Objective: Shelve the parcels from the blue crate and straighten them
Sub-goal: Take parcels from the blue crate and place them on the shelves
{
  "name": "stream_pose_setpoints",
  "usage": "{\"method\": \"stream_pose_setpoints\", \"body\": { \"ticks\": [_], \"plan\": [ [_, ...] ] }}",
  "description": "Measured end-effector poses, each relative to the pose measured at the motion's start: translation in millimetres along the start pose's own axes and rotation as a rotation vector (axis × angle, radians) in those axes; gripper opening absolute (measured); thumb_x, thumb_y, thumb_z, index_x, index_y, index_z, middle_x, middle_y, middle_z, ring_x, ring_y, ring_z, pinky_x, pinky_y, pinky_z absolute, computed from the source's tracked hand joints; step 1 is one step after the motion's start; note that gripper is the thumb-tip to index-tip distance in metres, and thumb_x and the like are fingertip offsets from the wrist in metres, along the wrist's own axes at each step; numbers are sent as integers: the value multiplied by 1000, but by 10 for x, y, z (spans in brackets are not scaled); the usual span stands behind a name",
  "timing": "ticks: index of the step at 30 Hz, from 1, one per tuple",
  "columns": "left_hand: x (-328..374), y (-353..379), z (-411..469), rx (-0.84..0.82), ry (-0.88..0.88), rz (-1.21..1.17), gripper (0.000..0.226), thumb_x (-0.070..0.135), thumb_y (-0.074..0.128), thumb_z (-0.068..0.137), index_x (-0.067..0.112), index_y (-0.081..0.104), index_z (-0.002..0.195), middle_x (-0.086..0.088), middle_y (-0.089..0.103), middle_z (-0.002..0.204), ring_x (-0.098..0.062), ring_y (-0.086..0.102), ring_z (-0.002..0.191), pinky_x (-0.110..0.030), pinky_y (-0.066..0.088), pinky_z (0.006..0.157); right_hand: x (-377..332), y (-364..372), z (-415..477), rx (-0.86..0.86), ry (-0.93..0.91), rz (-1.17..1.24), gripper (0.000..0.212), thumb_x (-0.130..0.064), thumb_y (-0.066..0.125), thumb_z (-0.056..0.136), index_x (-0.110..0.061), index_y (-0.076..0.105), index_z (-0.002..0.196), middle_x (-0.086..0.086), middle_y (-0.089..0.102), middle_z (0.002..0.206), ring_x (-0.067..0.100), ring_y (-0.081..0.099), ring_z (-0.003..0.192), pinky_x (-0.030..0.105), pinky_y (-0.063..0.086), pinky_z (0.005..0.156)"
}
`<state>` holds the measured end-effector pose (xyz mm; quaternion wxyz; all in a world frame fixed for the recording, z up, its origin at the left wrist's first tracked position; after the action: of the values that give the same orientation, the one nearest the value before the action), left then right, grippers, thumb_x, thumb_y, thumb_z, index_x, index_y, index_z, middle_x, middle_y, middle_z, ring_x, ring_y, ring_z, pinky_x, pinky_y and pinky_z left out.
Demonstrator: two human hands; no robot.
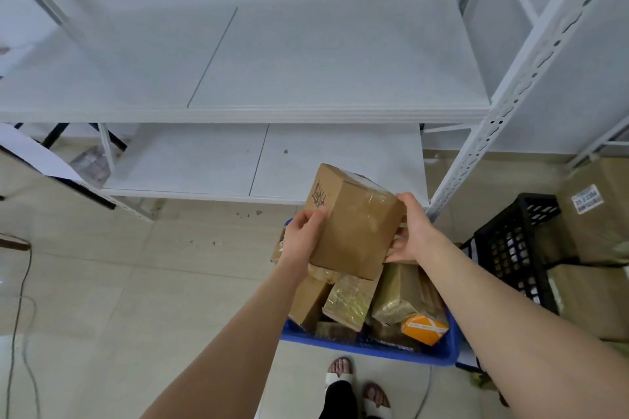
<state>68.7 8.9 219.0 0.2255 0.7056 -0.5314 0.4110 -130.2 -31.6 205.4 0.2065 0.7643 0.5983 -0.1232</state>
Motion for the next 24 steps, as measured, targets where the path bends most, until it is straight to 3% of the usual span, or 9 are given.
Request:
{"method": "stream_pose_setpoints", "body": {
  "ticks": [3, 5, 8, 12, 16, 21, 24],
  "plan": [
    [18, -19, 2, -17, -19, -9, 54, 63, 52, 85, 26, 56, 124, 3, 58, 119, -15, 55, 109, -41, 46, 91, 12, 71, -26, -58, -30, -56, 49, -42, 62, 81, -16, 49, 120, 13, 54, 118, 39, 49, 117, 69, 32, 102],
    [12, -18, -11, -36, -45, -1, 69, 69, 53, 79, 24, 49, 132, 2, 53, 126, -18, 52, 113, -44, 44, 97, 19, 143, -67, -87, -71, -120, 40, -36, 64, 81, -18, 52, 114, 12, 54, 117, 36, 49, 114, 66, 37, 98],
    [18, -35, -45, -37, -61, -29, 56, 56, 59, 84, 19, 45, 123, 5, 57, 108, -13, 56, 96, -37, 44, 85, 39, 217, -107, -92, -132, -166, 29, -27, 63, 83, -20, 55, 109, 11, 56, 116, 32, 52, 110, 58, 45, 85],
    [58, -130, -67, -6, -43, -77, 47, 34, 64, 88, 17, 47, 129, 5, 60, 103, -11, 59, 89, -31, 50, 67, 30, 265, -104, -120, -175, -190, 24, -15, 62, 82, -23, 55, 103, 9, 56, 119, 33, 51, 113, 65, 39, 95],
    [90, -167, -59, -21, -61, -120, 46, 19, 59, 90, 28, 46, 133, 7, 60, 106, -11, 59, 91, -45, 55, 81, -13, 307, -118, -135, -200, -217, 22, -8, 60, 86, -23, 53, 100, 8, 57, 115, 33, 52, 112, 62, 40, 95],
    [177, -182, -93, -17, -27, -136, 40, 25, 60, 92, 27, 47, 129, 7, 58, 118, -7, 57, 95, -44, 52, 85, 22, 345, -112, -119, -207, -221, 23, -8, 68, 85, -24, 57, 97, 7, 61, 112, 30, 55, 112, 51, 46, 94],
    [228, -227, -87, 10, -3, -87, 45, 25, 62, 91, 19, 45, 132, 5, 57, 117, -3, 56, 88, -30, 48, 68, 54, 353, -115, -143, -200, -217, 24, -5, 68, 85, -23, 58, 98, 7, 62, 110, 28, 58, 105, 51, 45, 97]
  ]
}}
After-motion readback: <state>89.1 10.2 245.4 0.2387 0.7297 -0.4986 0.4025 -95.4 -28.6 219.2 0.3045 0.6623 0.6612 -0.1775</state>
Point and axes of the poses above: each hand's wrist, its own z-axis towards the middle knuckle, its own y-axis out of the palm, x = y × z, the point moved 7 cm from there along z, towards the middle knuckle
